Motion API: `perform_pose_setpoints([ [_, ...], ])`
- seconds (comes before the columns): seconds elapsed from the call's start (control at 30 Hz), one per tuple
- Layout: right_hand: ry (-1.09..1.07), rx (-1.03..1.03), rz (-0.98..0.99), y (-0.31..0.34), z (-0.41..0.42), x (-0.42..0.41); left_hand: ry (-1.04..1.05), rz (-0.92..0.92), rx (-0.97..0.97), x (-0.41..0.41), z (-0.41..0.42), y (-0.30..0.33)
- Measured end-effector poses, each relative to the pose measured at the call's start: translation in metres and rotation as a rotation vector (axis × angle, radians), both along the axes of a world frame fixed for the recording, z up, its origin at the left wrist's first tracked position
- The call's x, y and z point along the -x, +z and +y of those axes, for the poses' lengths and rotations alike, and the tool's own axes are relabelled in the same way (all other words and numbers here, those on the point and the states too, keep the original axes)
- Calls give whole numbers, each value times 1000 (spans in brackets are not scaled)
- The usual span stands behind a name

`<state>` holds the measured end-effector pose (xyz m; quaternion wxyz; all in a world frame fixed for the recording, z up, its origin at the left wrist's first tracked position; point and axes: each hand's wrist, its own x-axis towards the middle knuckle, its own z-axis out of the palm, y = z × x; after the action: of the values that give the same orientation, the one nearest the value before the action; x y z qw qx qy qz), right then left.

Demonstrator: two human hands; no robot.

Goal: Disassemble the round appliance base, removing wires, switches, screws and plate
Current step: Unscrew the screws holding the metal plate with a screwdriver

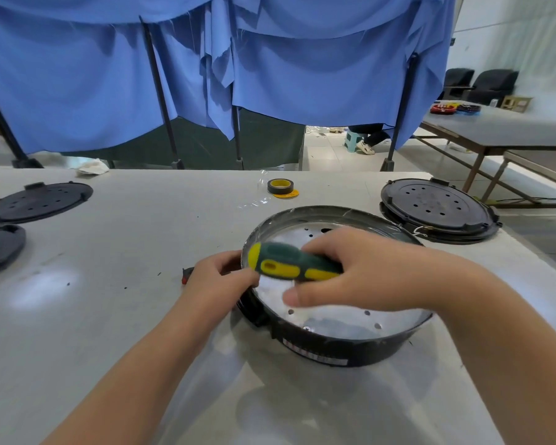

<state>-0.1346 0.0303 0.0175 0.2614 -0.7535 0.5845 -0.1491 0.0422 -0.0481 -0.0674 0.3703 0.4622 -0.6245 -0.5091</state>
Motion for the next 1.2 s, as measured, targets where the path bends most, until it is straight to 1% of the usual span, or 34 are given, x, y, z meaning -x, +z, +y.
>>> perform_pose_setpoints([
  [0.1,-89,-12,-212,10,2,9,57,-22,-7,3,-1,-2],
  [0.17,-148,37,-377,14,1,15,118,-76,75,5,0,-1],
  [0.2,-176,66,-457,16,0,17,114,-109,120,6,1,0],
  [0.27,-212,125,-647,20,-1,20,42,-124,157,7,5,2],
  [0.33,-237,193,-894,22,-2,21,-31,-107,158,9,11,3],
  [0.4,-256,250,-1115,23,-3,19,-42,-127,193,9,11,0],
  [0.5,-268,256,-1301,20,-6,9,-46,-144,244,7,10,-3],
  [0.6,-268,213,-1365,10,-11,-5,-69,-161,271,7,9,-6],
  [0.7,-276,198,-1338,-1,-16,-16,-54,-181,305,7,10,-7],
  [0.93,-278,185,-1351,-11,-22,-16,-52,-211,346,8,11,-6],
  [1.2,-243,203,-1296,-13,-21,-17,-58,-211,332,9,13,-6],
])
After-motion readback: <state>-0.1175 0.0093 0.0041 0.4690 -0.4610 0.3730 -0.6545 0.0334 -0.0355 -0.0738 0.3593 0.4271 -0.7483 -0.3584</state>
